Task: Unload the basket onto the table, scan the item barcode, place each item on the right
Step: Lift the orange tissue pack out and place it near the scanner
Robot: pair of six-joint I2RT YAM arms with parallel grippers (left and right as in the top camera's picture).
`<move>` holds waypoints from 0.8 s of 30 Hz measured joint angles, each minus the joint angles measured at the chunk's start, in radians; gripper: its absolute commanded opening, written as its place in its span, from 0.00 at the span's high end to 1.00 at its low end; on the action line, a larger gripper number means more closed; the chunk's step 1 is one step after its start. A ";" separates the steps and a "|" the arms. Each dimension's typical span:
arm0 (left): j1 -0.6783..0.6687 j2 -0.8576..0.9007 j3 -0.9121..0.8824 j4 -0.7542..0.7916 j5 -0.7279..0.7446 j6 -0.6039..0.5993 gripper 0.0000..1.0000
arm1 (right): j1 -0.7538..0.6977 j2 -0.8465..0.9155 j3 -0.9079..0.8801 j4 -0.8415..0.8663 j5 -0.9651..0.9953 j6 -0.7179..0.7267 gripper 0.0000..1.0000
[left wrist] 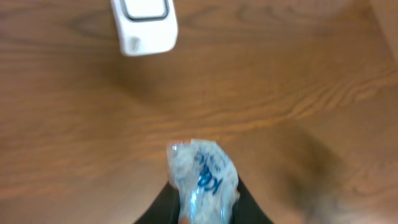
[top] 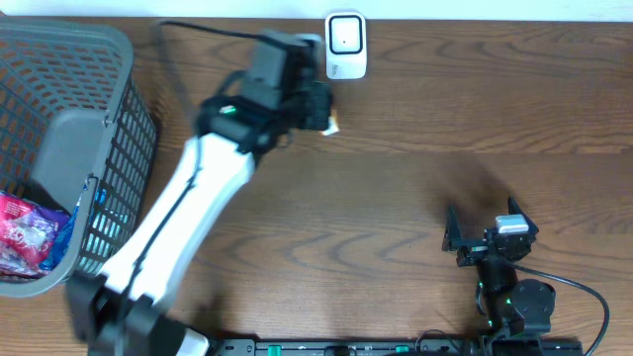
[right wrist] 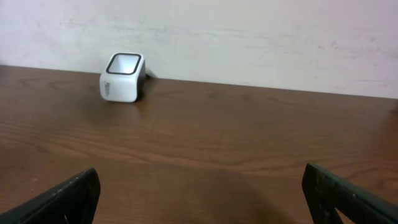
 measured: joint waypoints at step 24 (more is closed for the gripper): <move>-0.096 0.409 -0.002 0.247 -0.004 -0.240 0.11 | 0.000 0.000 0.000 0.000 0.000 0.000 0.01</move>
